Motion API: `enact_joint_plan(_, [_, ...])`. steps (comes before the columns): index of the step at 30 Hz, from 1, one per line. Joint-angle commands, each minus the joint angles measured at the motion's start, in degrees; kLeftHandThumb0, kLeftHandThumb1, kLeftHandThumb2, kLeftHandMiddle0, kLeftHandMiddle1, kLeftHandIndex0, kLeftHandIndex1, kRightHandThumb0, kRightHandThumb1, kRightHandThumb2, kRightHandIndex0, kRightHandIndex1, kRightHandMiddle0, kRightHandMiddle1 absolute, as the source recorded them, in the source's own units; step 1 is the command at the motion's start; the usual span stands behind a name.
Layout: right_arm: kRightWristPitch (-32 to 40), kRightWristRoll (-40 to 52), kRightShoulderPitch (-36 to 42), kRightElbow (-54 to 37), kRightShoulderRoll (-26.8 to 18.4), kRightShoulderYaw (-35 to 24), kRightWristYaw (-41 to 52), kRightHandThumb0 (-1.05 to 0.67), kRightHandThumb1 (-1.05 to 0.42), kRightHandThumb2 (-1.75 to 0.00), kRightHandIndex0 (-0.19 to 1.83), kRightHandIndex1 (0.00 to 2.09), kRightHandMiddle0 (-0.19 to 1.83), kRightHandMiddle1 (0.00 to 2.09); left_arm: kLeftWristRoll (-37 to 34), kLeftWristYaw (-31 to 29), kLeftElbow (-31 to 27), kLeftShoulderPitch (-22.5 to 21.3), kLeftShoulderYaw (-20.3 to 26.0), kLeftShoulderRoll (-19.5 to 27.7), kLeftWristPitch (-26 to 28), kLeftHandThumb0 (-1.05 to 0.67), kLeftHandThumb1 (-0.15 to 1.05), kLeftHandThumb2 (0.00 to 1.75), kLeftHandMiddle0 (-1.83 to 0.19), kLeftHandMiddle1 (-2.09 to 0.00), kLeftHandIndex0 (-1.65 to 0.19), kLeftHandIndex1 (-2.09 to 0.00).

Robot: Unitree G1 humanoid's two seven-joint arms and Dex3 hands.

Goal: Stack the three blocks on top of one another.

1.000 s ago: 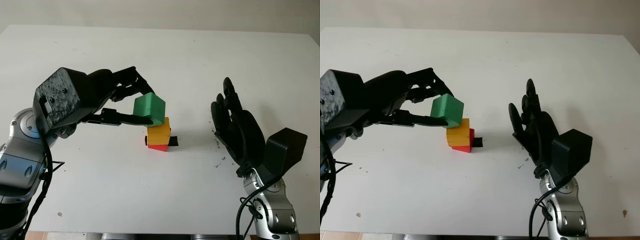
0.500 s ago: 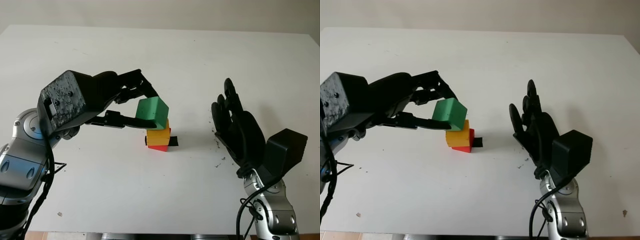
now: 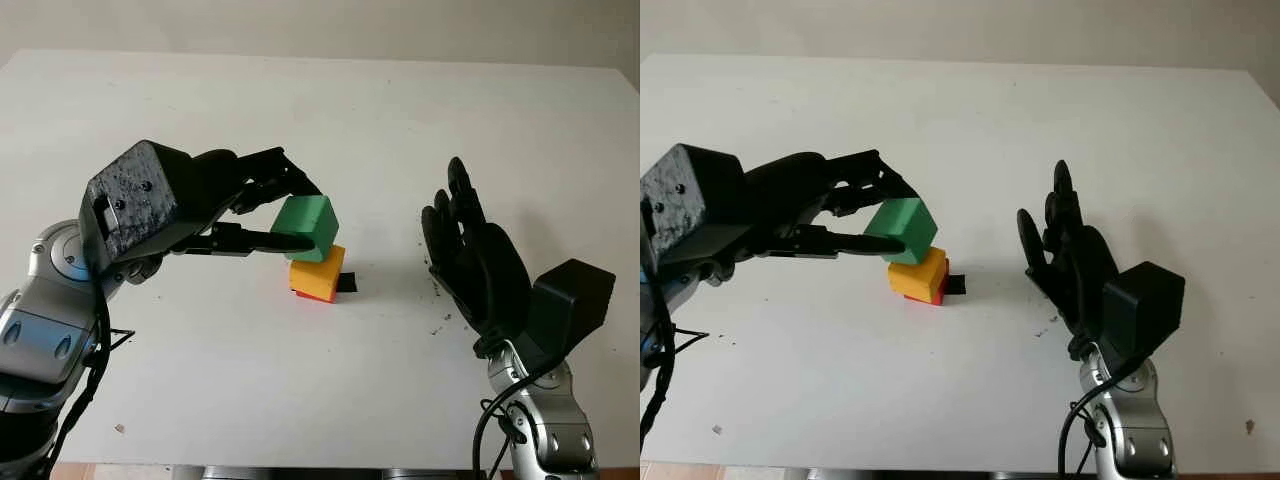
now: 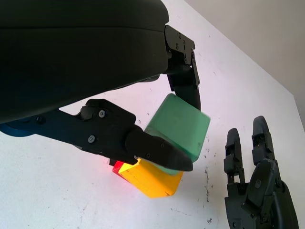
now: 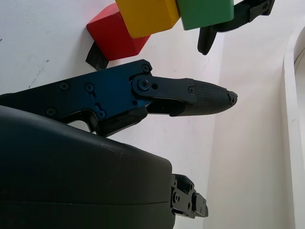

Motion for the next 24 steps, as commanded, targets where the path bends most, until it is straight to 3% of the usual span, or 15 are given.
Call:
enact_joint_plan(1, [-0.49,0.16,0.54,-0.8,-0.06,-0.29,0.01,-0.69,-1.05,-0.48,-0.19,0.0,-0.19,0.0,0.09,0.25,-1.37,-0.97,-0.27,0.01,-0.14,-0.44,1.05,0.06,-0.12,-0.04,-0.08,-1.02])
enact_joint_plan(10, [-0.81,0.05,0.59,-0.64,-0.07,-0.42,0.1,-0.7,-1.05,-0.48,-0.19,0.0,-0.19,0.0,1.03,0.89,-0.76,-0.4,-0.5,-0.22,-2.53,-0.45,1.04,0.06,-0.09,-0.05,-0.06,-0.8])
enact_joint_plan(24, [-0.06,0.25,0.49,-1.0,-0.06,-0.39,-0.46,-0.69,-1.05,-0.47,-0.19,0.0,-0.19,0.01,0.16,0.71,-0.98,-0.02,0.1,-0.43,-3.04,-0.46,1.04,0.05,-0.08,-0.05,-0.06,-0.73])
